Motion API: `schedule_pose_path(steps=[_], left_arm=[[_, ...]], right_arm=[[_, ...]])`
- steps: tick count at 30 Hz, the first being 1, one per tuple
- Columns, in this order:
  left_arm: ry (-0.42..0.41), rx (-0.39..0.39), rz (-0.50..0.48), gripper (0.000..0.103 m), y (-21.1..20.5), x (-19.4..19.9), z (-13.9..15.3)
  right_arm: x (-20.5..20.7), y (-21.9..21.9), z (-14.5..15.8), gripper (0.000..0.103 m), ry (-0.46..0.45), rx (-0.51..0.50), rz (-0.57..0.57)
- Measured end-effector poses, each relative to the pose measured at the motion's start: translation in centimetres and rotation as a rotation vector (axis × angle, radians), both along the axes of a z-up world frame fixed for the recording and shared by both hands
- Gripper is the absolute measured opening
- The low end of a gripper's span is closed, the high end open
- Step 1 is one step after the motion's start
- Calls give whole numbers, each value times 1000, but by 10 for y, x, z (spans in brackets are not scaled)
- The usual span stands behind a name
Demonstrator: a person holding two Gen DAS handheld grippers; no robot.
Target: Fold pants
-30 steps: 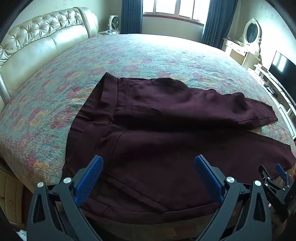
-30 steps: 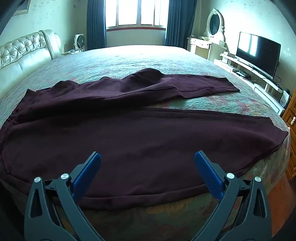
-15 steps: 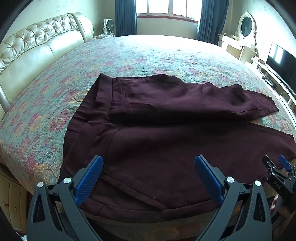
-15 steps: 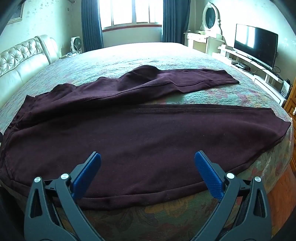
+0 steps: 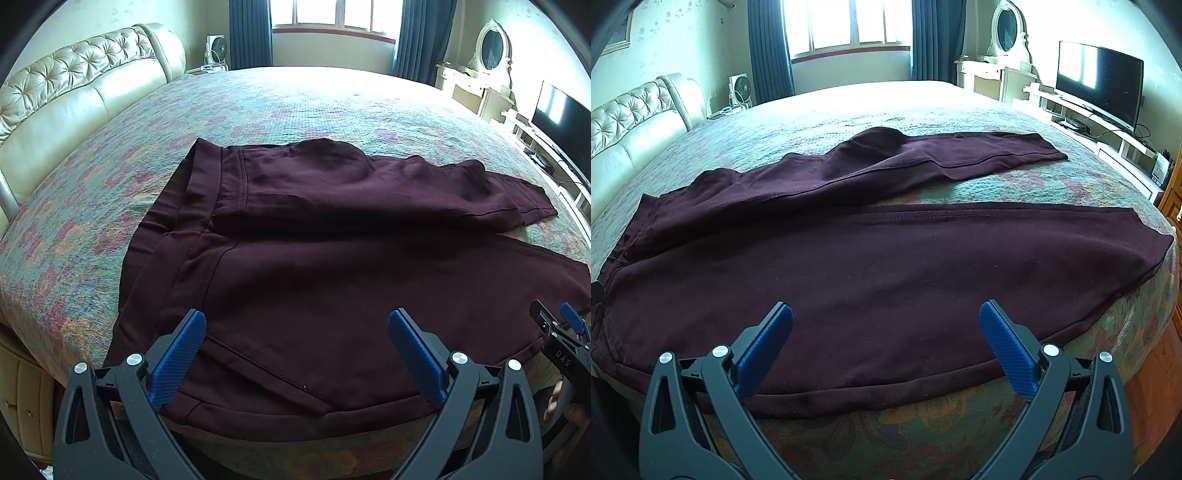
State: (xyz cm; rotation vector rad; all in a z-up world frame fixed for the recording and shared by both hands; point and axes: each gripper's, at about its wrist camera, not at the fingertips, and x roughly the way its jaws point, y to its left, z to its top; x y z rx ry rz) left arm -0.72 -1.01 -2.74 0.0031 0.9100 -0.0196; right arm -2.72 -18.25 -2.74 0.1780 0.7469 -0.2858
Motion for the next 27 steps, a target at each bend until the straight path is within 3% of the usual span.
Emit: schedule_pose_path(steps=[27], left_arm=[[25, -1, 6, 99, 1, 1, -13]], right_arm=[[2, 2, 2, 101, -3, 14, 25]])
